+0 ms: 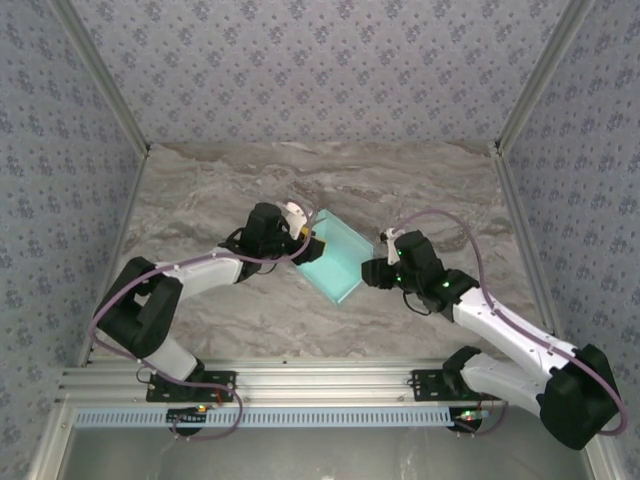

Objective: Fold the paper box

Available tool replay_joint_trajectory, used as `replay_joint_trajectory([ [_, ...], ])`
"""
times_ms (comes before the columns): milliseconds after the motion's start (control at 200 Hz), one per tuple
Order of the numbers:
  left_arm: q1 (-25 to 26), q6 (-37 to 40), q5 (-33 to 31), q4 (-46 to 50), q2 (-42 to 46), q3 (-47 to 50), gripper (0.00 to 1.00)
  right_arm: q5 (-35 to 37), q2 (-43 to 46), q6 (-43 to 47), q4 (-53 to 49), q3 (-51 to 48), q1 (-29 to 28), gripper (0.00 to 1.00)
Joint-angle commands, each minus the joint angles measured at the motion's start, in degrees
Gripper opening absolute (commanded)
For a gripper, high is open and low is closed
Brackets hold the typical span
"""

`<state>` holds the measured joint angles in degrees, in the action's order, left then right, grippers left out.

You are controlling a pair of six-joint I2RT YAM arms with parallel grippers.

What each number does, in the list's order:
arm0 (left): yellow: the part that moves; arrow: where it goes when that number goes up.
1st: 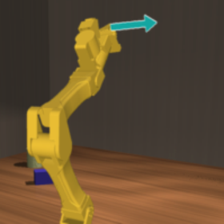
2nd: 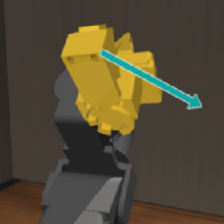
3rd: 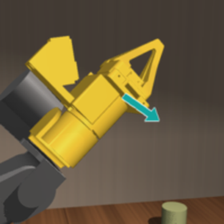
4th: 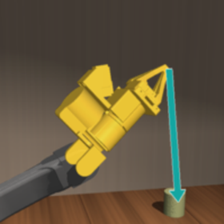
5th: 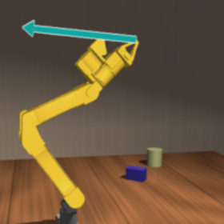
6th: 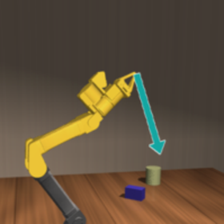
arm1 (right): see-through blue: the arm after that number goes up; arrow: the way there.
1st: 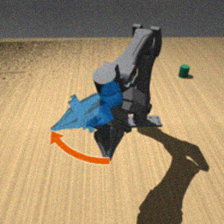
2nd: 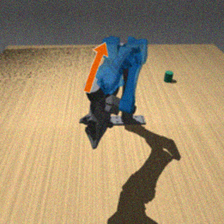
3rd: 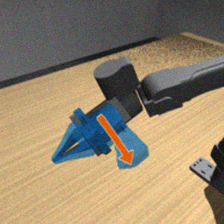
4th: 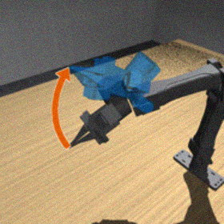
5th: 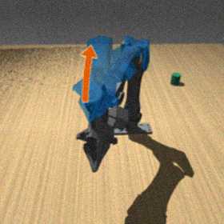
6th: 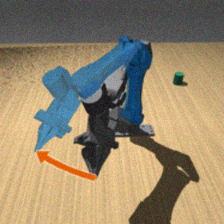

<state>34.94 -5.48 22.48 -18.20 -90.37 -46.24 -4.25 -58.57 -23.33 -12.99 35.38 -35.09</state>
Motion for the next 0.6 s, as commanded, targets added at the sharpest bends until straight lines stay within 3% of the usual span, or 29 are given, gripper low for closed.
replay_joint_trajectory([
  [0,0.37,1.32,-0.28,-1.41,-1.45,-1.75,0.41,2.02,-0.98,-0.27,4.51,-0.52,-0.50,0.39],
  [280,0.45,-0.34,-4.86,-0.30,-0.71,-1.61,0.19,3.36,-4.61,2.14,8.60,-0.63,0.03,0.29],
  [480,0.55,-6.33,-9.95,-2.13,4.11,3.11,0.17,-0.43,-12.61,5.95,16.59,2.98,0.19,0.27],
  [595,0.70,-11.94,-10.61,-5.59,6.26,7.26,0.22,-1.40,-17.62,8.42,18.79,6.63,0.13,0.27],
])
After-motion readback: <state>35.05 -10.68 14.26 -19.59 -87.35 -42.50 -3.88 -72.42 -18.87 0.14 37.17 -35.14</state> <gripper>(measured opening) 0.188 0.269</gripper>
